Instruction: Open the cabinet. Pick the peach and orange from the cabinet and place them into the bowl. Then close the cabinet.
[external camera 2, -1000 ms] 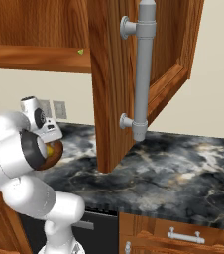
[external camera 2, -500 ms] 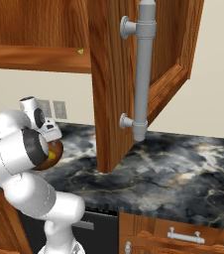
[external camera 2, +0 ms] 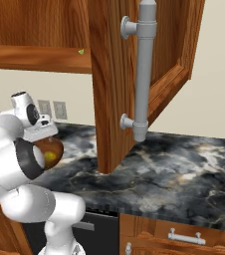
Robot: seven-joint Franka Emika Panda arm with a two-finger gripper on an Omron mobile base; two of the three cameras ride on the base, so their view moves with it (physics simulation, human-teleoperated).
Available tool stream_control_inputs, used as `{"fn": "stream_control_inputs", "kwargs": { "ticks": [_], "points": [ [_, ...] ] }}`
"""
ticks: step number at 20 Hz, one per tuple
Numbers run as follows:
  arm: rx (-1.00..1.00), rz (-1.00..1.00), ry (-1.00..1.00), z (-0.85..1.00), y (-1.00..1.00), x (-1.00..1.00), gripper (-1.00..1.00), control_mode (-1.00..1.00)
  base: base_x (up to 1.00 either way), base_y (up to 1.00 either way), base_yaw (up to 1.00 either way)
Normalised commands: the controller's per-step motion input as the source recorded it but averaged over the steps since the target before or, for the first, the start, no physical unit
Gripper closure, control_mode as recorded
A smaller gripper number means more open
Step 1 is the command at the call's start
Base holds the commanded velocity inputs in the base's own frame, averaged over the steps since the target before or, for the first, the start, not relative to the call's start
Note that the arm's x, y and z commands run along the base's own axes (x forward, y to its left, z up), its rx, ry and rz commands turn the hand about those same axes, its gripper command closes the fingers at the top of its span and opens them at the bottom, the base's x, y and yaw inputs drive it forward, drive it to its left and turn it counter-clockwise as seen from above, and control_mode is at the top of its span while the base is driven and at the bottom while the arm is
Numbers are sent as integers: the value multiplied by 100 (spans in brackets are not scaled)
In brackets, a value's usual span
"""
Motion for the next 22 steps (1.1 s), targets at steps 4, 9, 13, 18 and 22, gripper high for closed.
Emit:
{"fn": "stream_control_inputs", "kwargs": {
  "ticks": [4, 9, 13, 18, 22],
  "points": [
    [0, 0, -4, 44, -1, -53, -100, -100, 0, 0, 0],
    [0, 0, -1, 42, -16, -62, -100, -100, 0, 0, 0],
    [0, 0, 6, 45, -30, -44, -100, -100, 0, 0, 0],
    [-1, 1, 6, 20, -29, -43, -100, -100, 0, 0, 0],
    [0, 4, -16, 17, -42, -77, -100, -100, 0, 0, 0]
  ]
}}
